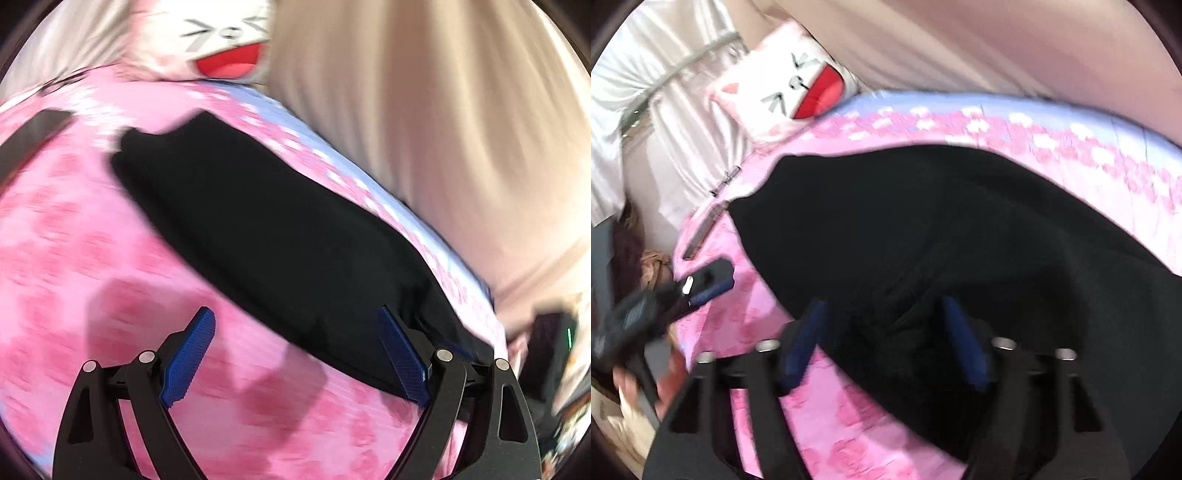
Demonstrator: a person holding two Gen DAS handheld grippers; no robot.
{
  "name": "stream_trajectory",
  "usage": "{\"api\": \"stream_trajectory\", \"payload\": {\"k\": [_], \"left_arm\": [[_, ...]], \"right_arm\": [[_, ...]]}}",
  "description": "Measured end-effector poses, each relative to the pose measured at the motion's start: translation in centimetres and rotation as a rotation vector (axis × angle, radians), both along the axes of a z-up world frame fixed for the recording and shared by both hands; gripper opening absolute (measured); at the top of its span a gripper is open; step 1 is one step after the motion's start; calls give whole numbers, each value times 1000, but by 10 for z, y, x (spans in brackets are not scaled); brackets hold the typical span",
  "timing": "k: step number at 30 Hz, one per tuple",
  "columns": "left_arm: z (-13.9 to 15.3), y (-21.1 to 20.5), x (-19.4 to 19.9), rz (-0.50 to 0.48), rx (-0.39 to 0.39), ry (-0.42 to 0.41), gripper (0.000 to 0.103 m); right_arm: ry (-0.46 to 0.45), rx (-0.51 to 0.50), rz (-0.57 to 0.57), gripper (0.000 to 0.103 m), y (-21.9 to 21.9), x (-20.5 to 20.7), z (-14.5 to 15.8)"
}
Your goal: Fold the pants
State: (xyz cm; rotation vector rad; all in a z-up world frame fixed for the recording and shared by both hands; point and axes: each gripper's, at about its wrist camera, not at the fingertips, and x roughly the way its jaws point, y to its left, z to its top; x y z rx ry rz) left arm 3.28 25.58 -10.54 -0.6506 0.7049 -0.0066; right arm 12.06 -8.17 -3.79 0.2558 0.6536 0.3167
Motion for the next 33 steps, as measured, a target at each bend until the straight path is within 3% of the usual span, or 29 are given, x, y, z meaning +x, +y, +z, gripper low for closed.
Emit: {"api": "stream_trajectory", "payload": {"k": [4,9,14,19,20,22,23,24,27,29,33], "left_arm": [[1,81,-7,199,-120,35,87],[-22,137,24,331,-254,142,87],[-16,129,59,321,-209,187,91],[-16,122,88,302,-180,200,88],[-16,122,92,302,-180,192,65],[-22,120,98,288,-208,213,42],[-22,121,96,304,-201,209,20],[-23,121,96,310,-202,213,13],[-15,118,93,327,-198,193,11],[5,106,88,317,-129,145,11],[78,37,83,198,71,-8,10]], "right_arm": [[-77,85,-78,72,-22,-45,7],[-95,167,-215,72,-68,-89,2],[-94,191,-357,72,-109,-134,-6],[-101,222,-475,73,-141,-168,-17],[-100,234,-498,73,-149,-175,-21],[-96,255,-529,74,-159,-184,-28],[-91,270,-542,74,-165,-189,-33],[-85,280,-557,74,-170,-193,-38],[-63,297,-590,74,-179,-199,-51],[-52,319,-603,74,-187,-205,-61],[-43,373,-626,74,-199,-212,-76]]}}
